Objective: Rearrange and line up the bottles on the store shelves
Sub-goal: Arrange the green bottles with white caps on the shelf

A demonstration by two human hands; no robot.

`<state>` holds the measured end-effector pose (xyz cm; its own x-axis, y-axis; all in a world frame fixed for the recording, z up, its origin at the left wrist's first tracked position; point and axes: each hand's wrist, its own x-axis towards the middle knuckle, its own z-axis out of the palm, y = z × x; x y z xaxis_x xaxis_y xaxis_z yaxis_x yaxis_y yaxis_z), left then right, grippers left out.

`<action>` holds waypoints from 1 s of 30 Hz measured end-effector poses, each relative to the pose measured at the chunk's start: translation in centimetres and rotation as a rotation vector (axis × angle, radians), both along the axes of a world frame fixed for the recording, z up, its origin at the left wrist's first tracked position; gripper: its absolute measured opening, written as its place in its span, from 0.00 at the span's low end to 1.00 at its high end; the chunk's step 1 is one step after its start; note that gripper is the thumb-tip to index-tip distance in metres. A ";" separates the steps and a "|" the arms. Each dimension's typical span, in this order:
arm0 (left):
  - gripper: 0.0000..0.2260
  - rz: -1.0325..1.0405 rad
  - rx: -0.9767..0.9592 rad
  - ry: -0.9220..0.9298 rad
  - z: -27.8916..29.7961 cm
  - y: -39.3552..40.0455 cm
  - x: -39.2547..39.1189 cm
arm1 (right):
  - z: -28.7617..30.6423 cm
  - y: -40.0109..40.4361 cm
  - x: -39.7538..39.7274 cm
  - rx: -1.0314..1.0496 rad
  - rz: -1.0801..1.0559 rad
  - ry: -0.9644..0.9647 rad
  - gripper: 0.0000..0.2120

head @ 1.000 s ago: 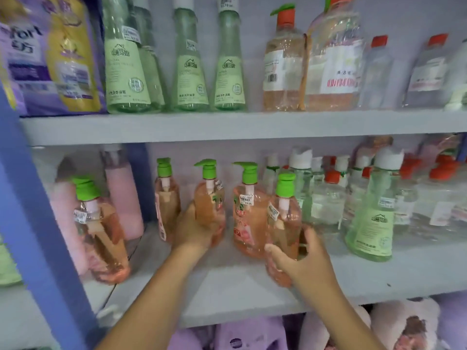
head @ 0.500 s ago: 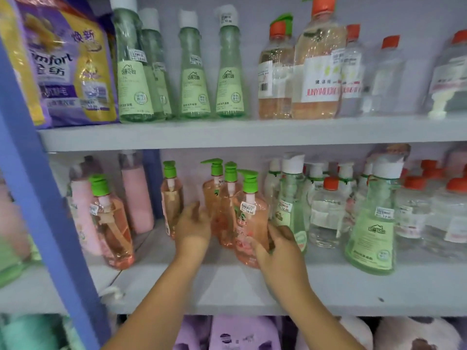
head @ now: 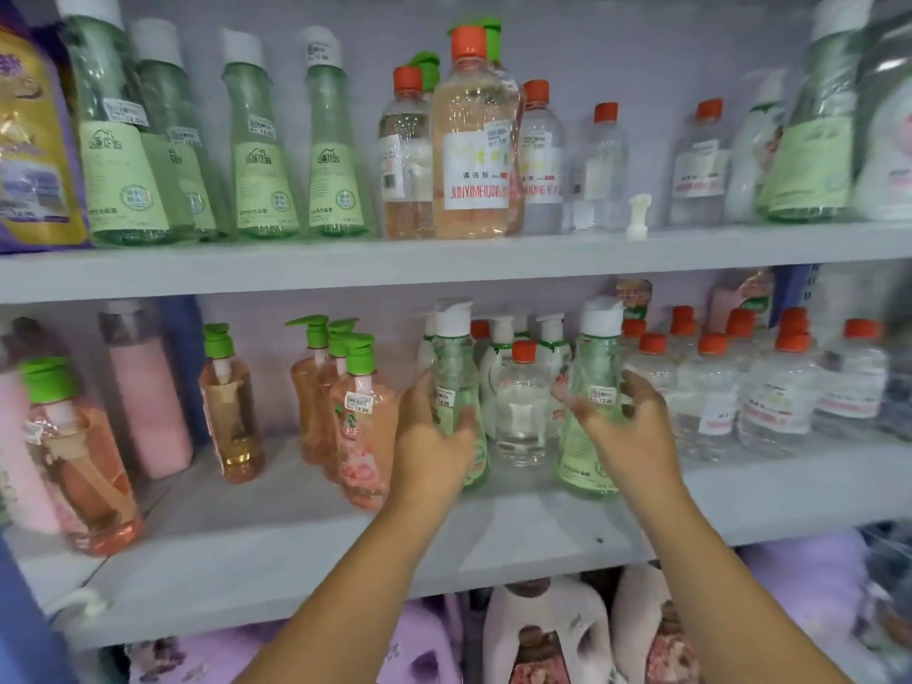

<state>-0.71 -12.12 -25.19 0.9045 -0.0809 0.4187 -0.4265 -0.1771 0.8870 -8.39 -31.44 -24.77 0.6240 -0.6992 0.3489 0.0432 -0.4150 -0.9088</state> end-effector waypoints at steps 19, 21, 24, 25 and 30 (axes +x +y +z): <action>0.30 -0.133 0.114 0.122 -2.0 3.0 -5.0 | -0.6 3.9 -5.9 -0.068 0.310 0.046 0.13; 0.27 -0.124 0.040 0.110 -2.1 4.8 -7.8 | -0.3 5.2 -7.3 -0.056 0.358 0.013 0.13; 0.29 -0.108 -0.054 0.052 -0.7 8.2 -12.4 | 0.8 7.8 -9.9 -0.074 0.433 -0.034 0.13; 0.29 -0.099 -0.066 0.024 0.4 9.4 -13.8 | 1.6 8.8 -10.8 -0.090 0.460 -0.057 0.13; 0.29 -0.023 -0.128 -0.177 9.9 14.5 -19.6 | 9.6 13.2 -14.9 -0.103 0.592 -0.214 0.13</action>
<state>-20.27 2.43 -15.25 0.8143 -0.0364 0.5793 -0.5805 -0.0568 0.8123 -23.25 -18.28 -15.21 0.8033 -0.2136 0.5559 0.4682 -0.3503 -0.8112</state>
